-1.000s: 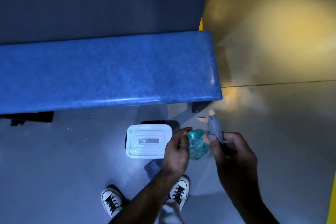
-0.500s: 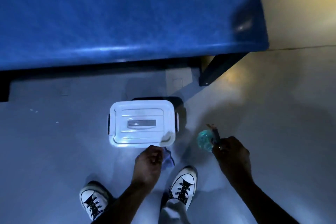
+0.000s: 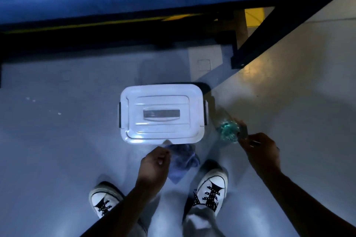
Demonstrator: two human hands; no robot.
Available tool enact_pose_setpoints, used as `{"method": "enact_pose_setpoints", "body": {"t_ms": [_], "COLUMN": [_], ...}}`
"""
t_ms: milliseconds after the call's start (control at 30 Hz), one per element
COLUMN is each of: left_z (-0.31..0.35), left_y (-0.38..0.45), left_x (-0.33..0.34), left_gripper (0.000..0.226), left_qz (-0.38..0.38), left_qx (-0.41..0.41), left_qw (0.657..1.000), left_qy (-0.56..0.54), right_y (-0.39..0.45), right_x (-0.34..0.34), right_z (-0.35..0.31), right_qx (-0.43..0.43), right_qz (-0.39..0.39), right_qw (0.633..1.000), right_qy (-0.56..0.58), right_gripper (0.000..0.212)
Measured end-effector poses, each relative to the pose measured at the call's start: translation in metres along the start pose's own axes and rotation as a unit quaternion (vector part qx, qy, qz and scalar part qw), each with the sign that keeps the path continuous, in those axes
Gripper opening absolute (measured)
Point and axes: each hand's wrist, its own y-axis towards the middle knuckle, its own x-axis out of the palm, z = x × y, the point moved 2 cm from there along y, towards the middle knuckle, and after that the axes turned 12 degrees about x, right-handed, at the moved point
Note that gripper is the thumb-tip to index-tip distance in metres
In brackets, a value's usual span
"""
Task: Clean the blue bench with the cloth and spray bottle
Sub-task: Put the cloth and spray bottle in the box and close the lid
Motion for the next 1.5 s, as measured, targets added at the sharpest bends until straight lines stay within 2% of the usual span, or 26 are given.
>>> {"method": "enact_pose_setpoints", "body": {"t_ms": [100,133,233,333,433,500,567,667,733,900,967,1100,1233,1300,1400,1500], "left_z": [0.015,0.018,0.026,0.028,0.015,0.004,-0.001,-0.007,-0.01,-0.009,-0.002,0.008,0.022,0.024,0.02,0.006], "left_y": [0.009,0.015,0.044,0.077,0.106,0.117,0.12,0.123,0.122,0.113,0.104,0.068,0.017,-0.004,-0.022,-0.03], "left_x": [-0.032,-0.043,-0.074,-0.094,-0.097,-0.092,-0.088,-0.086,-0.089,-0.102,-0.107,-0.108,-0.095,-0.08,-0.046,0.003], "left_gripper": [0.017,0.014,0.014,0.034,0.041,0.049,0.052,0.05,0.045,0.044,0.043,0.027,0.022,0.021,0.03,0.04], "left_qz": [0.018,0.025,0.062,0.097,0.109,0.095,0.101,0.108,0.113,0.109,0.117,0.089,0.054,0.031,-0.019,-0.08], "left_qx": [0.02,0.024,0.031,0.014,-0.03,-0.078,-0.114,-0.13,-0.118,-0.022,0.001,-0.001,-0.002,0.004,-0.003,0.034], "left_qw": [0.999,0.999,0.996,0.99,0.982,0.982,0.981,0.98,0.981,0.984,0.984,0.988,0.994,0.994,0.995,0.992], "left_qy": [0.025,0.026,0.047,0.103,0.151,0.143,0.119,0.107,0.101,0.14,0.136,0.124,0.096,0.102,0.101,0.094], "right_y": [-0.018,-0.027,-0.049,-0.055,-0.041,-0.031,-0.024,-0.021,-0.023,-0.042,-0.055,-0.094,-0.138,-0.152,-0.152,-0.139], "right_x": [-0.014,-0.017,-0.01,0.022,0.071,0.098,0.113,0.121,0.121,0.105,0.094,0.073,0.055,0.048,0.043,0.035], "right_z": [-0.013,-0.022,-0.057,-0.091,-0.108,-0.109,-0.111,-0.114,-0.113,-0.105,-0.096,-0.056,0.001,0.034,0.087,0.131], "right_qx": [-0.021,-0.036,-0.123,-0.174,-0.135,-0.111,-0.08,-0.067,-0.062,-0.041,-0.026,0.013,0.073,0.103,0.144,0.188], "right_qz": [0.021,0.039,0.067,0.02,-0.073,-0.098,-0.089,-0.039,-0.033,-0.022,-0.023,-0.049,-0.055,-0.043,-0.016,0.013], "right_qw": [0.999,0.998,0.99,0.984,0.987,0.988,0.991,0.996,0.996,0.998,0.999,0.999,0.996,0.993,0.989,0.982], "right_qy": [-0.037,-0.037,-0.028,-0.045,-0.046,-0.049,-0.058,-0.048,-0.053,-0.031,-0.019,0.01,0.018,0.031,0.042,0.031], "right_gripper": [0.043,0.042,0.018,0.014,0.025,0.04,0.052,0.046,0.042,0.043,0.048,0.071,0.059,0.059,0.057,0.047]}}
